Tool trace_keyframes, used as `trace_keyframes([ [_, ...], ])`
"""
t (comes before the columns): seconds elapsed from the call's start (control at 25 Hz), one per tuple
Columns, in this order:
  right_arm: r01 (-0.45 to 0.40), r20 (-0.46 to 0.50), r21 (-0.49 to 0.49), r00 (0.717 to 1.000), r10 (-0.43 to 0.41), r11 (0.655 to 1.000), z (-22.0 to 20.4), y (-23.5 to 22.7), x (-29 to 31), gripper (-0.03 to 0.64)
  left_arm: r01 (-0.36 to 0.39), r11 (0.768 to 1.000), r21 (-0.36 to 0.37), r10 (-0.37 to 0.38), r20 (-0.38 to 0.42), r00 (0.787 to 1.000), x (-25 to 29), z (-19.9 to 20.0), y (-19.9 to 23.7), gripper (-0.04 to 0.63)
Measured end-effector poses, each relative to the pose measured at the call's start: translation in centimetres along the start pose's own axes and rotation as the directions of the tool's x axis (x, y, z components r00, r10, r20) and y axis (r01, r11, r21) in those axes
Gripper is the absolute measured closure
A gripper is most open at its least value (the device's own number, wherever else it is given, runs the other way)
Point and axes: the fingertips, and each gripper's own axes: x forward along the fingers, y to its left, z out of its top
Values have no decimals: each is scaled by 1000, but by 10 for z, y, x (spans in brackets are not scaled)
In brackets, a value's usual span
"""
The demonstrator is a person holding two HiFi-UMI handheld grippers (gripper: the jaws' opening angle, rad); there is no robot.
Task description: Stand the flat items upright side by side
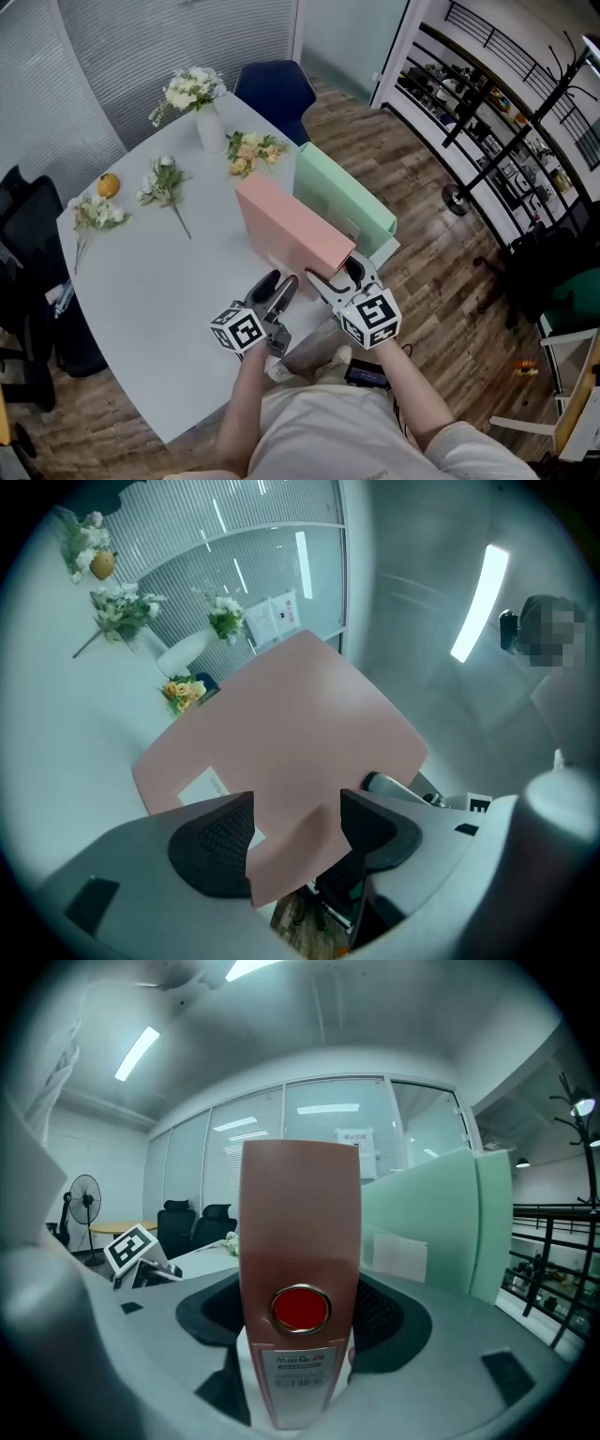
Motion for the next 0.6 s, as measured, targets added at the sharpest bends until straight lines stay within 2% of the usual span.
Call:
trace_keyframes([
  [0.24, -12, -8, -5, 1000, 12, 1000, -9, -1, -5, 296, -14, 1000, -28, 14, -13, 1000, 9, -13, 5, 310],
  [0.6, 1, 21, -10, 1000, -1, 1000, -12, -1, -13, 296, -50, 995, -83, 53, 26, 998, 7, -12, 22, 310],
])
